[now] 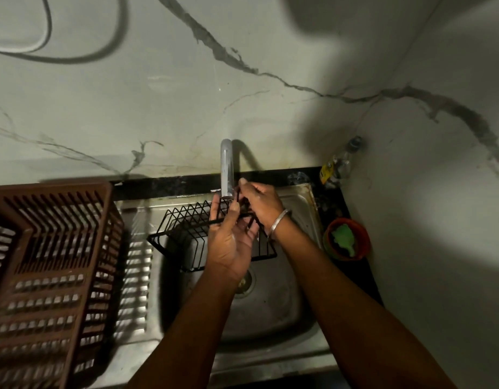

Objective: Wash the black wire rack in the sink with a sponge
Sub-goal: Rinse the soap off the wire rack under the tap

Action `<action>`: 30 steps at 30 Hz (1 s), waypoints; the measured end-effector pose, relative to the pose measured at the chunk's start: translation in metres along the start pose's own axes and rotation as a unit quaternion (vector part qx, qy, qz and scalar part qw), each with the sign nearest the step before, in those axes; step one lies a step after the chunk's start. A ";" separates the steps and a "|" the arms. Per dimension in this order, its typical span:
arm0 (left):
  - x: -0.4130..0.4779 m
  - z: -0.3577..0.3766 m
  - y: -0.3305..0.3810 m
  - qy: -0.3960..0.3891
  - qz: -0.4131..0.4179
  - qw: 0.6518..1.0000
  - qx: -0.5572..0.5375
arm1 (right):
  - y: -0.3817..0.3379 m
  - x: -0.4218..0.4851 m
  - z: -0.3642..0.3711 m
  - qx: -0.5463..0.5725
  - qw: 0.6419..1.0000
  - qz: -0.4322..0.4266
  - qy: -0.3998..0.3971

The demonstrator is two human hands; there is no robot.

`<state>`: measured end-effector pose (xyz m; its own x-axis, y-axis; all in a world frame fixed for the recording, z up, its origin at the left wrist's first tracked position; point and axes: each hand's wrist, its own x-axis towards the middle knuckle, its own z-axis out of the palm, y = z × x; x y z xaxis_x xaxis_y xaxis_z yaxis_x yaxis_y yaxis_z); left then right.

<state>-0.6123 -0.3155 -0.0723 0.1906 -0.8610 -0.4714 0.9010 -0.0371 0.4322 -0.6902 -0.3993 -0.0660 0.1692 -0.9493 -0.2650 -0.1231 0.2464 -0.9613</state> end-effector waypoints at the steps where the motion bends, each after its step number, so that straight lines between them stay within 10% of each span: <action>1: 0.002 0.000 0.001 0.012 -0.009 1.000 -0.002 | -0.001 0.002 -0.001 -0.018 1.000 0.009 -0.019; 5: 0.021 -0.002 0.011 0.045 -0.059 0.996 -0.047 | -0.002 0.000 0.006 -0.158 0.980 -0.021 -0.115; 14: 0.022 0.002 0.013 0.041 -0.125 0.987 -0.096 | -0.004 0.000 0.024 -0.370 0.928 -0.045 -0.029; 23: 0.026 -0.004 0.029 0.016 -0.096 0.988 -0.121 | 0.001 0.006 0.019 -0.245 0.959 -0.078 -0.123; 30: 0.013 0.011 0.026 0.063 -0.089 0.994 -0.029 | -0.006 0.018 0.022 -0.355 0.933 -0.011 -0.059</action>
<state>-0.5903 -0.3331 -0.0589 0.0698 -0.7734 -0.6300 0.9452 -0.1507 0.2897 -0.6650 -0.4139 -0.0665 0.2801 -0.9143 -0.2926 -0.7277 -0.0034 -0.6859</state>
